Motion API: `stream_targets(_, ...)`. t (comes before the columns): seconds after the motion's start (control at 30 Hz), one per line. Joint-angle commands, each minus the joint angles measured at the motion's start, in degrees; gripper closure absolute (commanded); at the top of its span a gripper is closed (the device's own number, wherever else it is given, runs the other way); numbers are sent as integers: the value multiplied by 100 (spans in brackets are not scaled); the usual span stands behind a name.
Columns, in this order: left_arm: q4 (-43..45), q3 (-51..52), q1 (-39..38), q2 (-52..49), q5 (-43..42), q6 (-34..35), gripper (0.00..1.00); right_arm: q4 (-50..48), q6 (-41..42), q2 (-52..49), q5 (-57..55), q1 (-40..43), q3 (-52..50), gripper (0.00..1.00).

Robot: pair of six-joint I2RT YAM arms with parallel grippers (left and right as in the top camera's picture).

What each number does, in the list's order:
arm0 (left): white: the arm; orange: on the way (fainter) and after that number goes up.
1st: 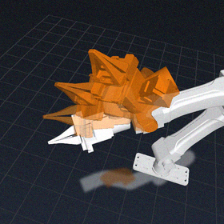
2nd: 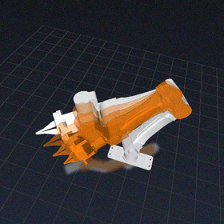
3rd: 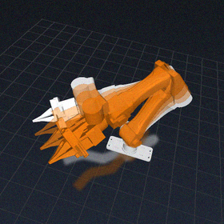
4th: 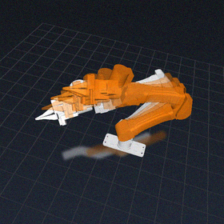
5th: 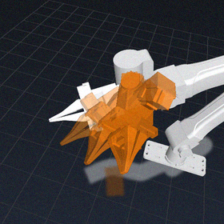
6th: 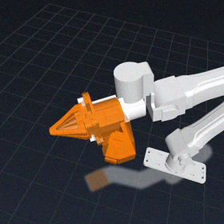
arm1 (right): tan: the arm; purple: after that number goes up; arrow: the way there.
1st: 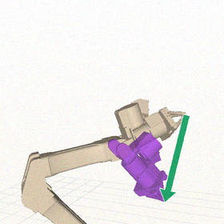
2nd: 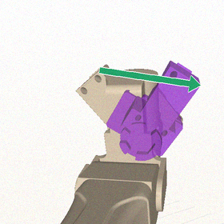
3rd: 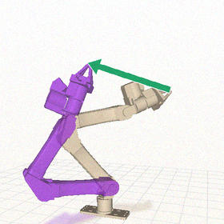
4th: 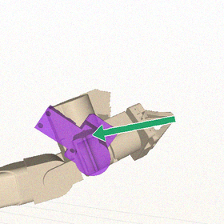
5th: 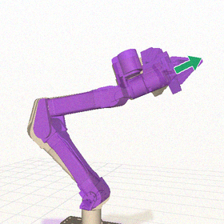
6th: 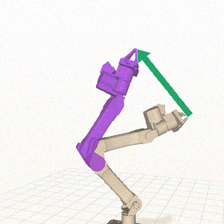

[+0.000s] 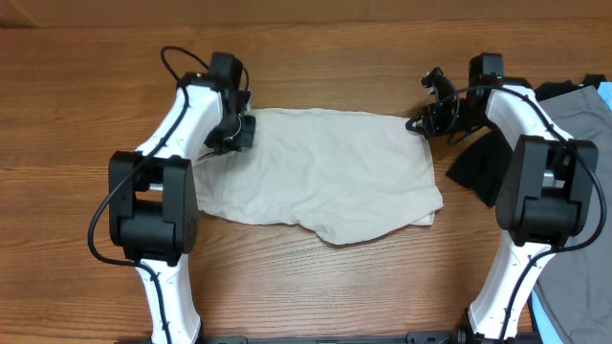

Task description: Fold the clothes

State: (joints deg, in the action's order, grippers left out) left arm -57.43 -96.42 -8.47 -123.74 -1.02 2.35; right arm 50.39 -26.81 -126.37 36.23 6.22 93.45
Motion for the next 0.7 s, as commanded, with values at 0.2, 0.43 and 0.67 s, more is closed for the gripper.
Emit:
stream_targets(0.2, -1705, -1958, 85, -85, -299, 103, 96, 1224, 1043, 1172, -190, -9, 232, 96)
stream_targets(0.43, -2949, -2393, 79, -74, -1113, 737, 96, 2909, 1690, 1486, -188, -11, 168, 96)
stream_targets(0.67, -3729, -2275, -232, -74, -1196, 754, 96, 3558, 2240, 1486, -236, -22, -332, 96)
